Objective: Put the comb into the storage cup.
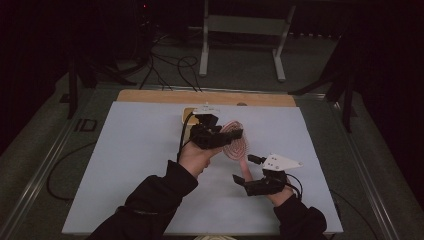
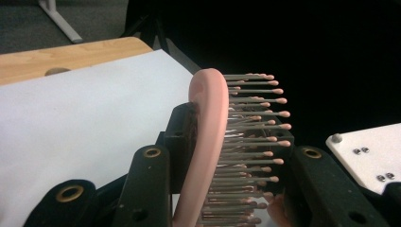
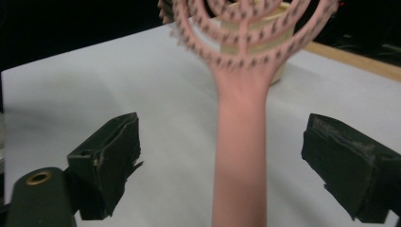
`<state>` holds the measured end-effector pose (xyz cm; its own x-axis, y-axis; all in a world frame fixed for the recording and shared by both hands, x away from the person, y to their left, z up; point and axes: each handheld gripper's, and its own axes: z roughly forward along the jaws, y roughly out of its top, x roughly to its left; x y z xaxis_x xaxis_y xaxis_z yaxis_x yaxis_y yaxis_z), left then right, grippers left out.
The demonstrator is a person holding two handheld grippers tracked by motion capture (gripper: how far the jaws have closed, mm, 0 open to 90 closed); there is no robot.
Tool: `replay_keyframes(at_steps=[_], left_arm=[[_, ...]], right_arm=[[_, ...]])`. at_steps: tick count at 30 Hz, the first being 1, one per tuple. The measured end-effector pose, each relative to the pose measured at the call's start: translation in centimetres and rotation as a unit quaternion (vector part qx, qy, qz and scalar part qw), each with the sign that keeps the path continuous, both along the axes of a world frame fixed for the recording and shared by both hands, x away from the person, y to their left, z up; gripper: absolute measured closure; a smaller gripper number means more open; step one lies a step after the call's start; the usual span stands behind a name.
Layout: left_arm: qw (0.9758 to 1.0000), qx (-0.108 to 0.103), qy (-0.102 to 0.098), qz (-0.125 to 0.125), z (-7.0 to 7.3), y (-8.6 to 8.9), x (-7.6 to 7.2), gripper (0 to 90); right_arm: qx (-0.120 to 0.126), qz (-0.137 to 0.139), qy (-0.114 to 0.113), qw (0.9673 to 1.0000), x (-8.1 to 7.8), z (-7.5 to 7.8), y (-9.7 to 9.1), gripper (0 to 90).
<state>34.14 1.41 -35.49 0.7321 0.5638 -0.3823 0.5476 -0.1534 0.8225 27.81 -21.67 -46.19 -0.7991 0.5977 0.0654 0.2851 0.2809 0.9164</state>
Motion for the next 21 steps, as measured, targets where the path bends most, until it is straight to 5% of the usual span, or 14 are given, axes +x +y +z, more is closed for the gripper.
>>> replay_keyframes(at_steps=[21], left_arm=[[0.999, -0.01, -0.019, 0.038, 2.2, 4.7, 1.8, 65.4]], right_arm=[[-0.011, -0.002, -0.023, 0.9997, -1.3, -0.1, -1.1, 9.1]])
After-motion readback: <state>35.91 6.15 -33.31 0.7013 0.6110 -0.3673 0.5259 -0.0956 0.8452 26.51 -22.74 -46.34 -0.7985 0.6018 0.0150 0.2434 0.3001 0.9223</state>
